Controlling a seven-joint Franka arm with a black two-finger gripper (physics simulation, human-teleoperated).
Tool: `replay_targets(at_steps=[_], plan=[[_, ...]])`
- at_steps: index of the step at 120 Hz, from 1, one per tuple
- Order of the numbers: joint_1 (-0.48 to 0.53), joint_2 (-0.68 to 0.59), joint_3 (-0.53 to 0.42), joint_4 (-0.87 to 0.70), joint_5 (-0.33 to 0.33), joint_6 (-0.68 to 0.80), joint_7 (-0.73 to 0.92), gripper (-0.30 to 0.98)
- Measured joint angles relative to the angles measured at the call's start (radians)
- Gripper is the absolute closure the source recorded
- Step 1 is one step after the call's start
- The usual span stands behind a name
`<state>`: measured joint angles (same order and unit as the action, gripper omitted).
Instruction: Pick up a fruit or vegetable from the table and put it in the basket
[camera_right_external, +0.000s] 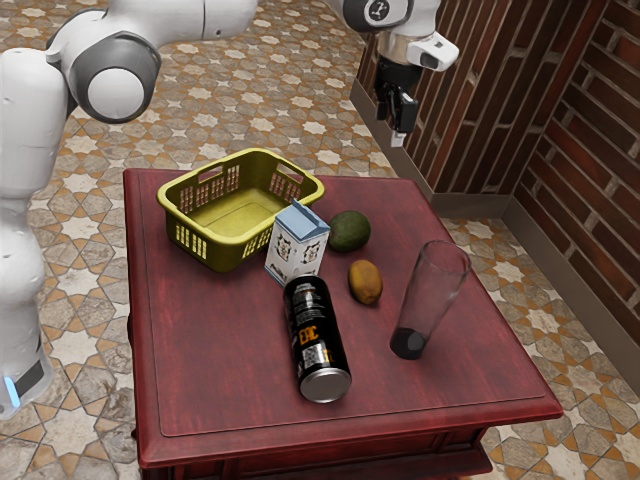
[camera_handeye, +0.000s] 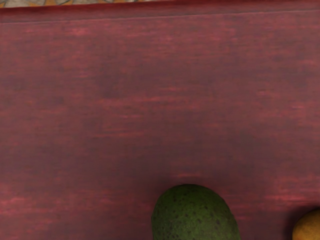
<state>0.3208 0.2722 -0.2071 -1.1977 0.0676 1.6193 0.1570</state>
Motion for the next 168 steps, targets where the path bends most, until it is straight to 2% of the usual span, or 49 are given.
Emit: replay_targets(at_steps=[18, 30, 56, 84, 104, 137, 168], plan=[[0.001, 0.0, 0.0, 0.0, -0.002, 0.002, 0.005, 0.0], [-0.001, -0.002, 0.035, 0.0, -0.031, 0.002, 0.006, 0.0], [-0.014, -0.009, -0.014, -0.013, -0.046, -0.061, -0.031, 0.0], [-0.016, -0.076, -0.045, -0.121, -0.05, -0.111, -0.087, 0.0], [-0.014, -0.071, -0.043, -0.18, -0.05, -0.086, -0.115, 0.0], [-0.014, -0.06, -0.046, -0.186, -0.017, -0.033, -0.217, 0.0], [-0.025, -0.044, -0.066, -0.184, -0.022, -0.027, -0.302, 0.0]])
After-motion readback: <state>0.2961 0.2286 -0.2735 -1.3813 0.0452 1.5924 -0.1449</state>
